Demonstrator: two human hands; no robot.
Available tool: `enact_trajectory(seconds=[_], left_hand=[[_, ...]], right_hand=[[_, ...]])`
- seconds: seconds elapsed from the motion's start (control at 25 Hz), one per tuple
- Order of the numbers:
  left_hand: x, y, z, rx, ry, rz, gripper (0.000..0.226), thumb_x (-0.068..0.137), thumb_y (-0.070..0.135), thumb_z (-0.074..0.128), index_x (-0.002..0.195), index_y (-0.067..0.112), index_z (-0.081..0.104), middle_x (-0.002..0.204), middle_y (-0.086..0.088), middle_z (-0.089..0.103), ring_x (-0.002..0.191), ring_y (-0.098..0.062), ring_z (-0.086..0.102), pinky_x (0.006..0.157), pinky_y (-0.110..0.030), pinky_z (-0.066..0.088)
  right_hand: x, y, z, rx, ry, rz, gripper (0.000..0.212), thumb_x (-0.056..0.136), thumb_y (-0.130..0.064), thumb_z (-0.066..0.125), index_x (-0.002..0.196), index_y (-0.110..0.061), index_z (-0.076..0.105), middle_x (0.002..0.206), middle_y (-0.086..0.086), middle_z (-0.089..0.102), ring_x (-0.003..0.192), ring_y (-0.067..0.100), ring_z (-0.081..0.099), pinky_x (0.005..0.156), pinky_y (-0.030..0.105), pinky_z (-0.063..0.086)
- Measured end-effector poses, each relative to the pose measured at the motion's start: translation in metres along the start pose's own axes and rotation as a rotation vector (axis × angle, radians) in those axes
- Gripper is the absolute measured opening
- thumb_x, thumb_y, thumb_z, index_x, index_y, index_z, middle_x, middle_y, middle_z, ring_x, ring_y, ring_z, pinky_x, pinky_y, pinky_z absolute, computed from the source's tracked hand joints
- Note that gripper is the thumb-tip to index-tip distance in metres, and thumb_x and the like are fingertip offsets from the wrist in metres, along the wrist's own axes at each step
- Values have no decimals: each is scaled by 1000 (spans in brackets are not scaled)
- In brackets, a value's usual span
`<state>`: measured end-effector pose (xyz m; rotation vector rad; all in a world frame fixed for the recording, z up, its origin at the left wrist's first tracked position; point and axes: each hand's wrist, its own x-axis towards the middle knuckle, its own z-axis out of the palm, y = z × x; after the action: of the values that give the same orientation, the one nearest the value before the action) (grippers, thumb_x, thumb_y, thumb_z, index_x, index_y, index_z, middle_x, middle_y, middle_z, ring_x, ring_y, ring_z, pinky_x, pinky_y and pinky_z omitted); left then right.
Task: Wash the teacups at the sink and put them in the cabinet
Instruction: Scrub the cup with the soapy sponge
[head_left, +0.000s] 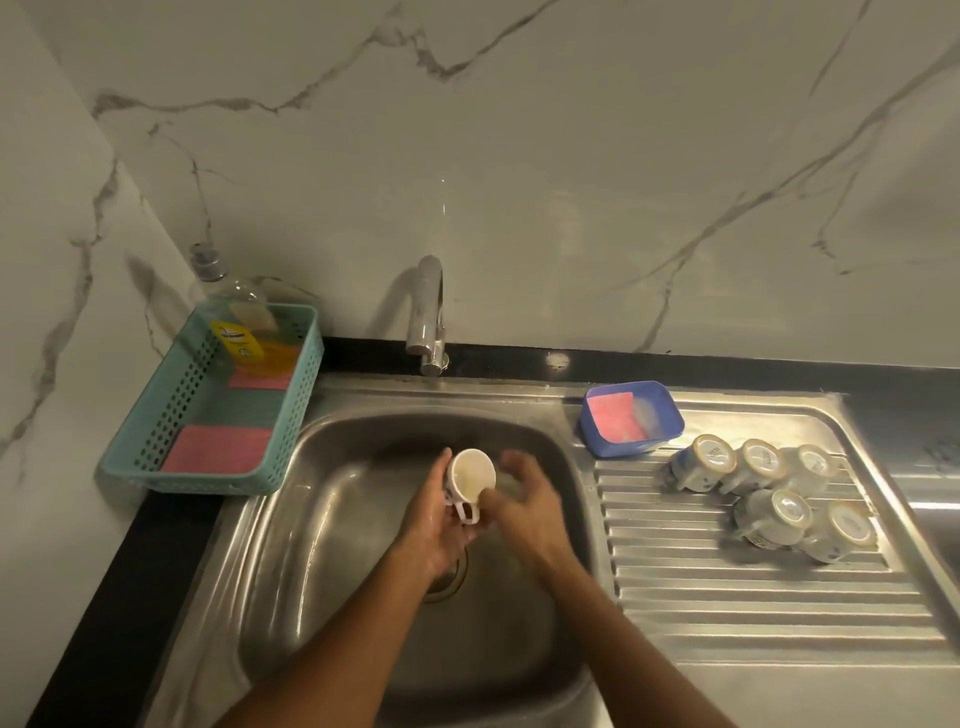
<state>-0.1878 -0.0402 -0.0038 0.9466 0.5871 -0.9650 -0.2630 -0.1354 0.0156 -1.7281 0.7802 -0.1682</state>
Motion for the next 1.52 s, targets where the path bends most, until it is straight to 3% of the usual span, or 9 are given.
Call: enact_trajectory(seconds=[0.16, 0.28, 0.36, 0.56, 0.72, 0.92, 1.2, 1.36, 1.52], left_hand=[[10, 8, 7, 5, 58, 40, 45, 90, 47, 68, 115, 11, 65, 105, -14, 65, 87, -25, 62, 67, -38, 57], [16, 4, 12, -10, 88, 53, 50, 88, 48, 70, 119, 10, 65, 109, -15, 63, 87, -25, 61, 64, -37, 58], [17, 1, 13, -19, 106, 62, 49, 88, 48, 69, 118, 10, 65, 108, -15, 63, 86, -25, 61, 66, -37, 57], [16, -5, 7, -24, 179, 87, 43, 90, 47, 67, 113, 11, 66, 100, -14, 64, 81, -24, 61, 69, -38, 56], [13, -10, 6, -45, 197, 95, 40, 91, 46, 66, 110, 11, 66, 96, -14, 63, 78, -24, 59, 72, -39, 53], [8, -10, 8, -18, 188, 108, 36, 93, 45, 65, 103, 11, 66, 93, -13, 64, 77, -23, 60, 73, -39, 53], [4, 4, 7, -23, 157, 128, 36, 93, 45, 64, 105, 11, 65, 100, -13, 62, 83, -24, 59, 74, -40, 53], [3, 5, 2, -35, 150, 127, 37, 93, 44, 64, 106, 10, 64, 102, -14, 61, 84, -25, 58, 74, -40, 53], [6, 7, -6, -48, 155, 117, 41, 91, 45, 67, 111, 10, 64, 105, -15, 61, 85, -27, 59, 71, -41, 54]], right_hand=[[62, -37, -96, -343, 298, -54, 26, 95, -9, 61, 120, -10, 68, 109, 7, 68, 102, 24, 65, 81, 26, 48], [113, -44, -140, -1047, -109, 130, 27, 101, -16, 55, 125, -8, 63, 116, 8, 66, 112, 27, 64, 96, 32, 50], [140, -31, -151, -1186, -359, 205, 38, 99, -27, 61, 134, -15, 58, 125, 5, 65, 116, 24, 60, 104, 30, 46], [170, 1, -147, -1154, -289, -6, 46, 87, -20, 70, 132, -25, 64, 126, 6, 65, 116, 27, 62, 92, 32, 47], [173, 1, -147, -1182, -291, 22, 33, 86, -16, 69, 118, -9, 71, 113, 14, 69, 88, 24, 56, 84, 35, 51], [157, -18, -166, -1131, -283, -87, 34, 84, -38, 78, 103, -11, 70, 100, 8, 71, 85, 23, 63, 72, 29, 46], [136, -59, -195, -891, -227, -214, 14, 97, -11, 65, 109, -16, 63, 99, 12, 69, 70, 19, 67, 53, 18, 53], [143, -76, -200, -1099, -225, -301, 21, 93, 2, 63, 105, -8, 77, 99, 10, 75, 74, 22, 70, 75, 26, 59], [146, -88, -200, -1222, -192, -342, 17, 92, -6, 66, 103, -9, 79, 103, 8, 76, 78, 17, 57, 72, 17, 40]])
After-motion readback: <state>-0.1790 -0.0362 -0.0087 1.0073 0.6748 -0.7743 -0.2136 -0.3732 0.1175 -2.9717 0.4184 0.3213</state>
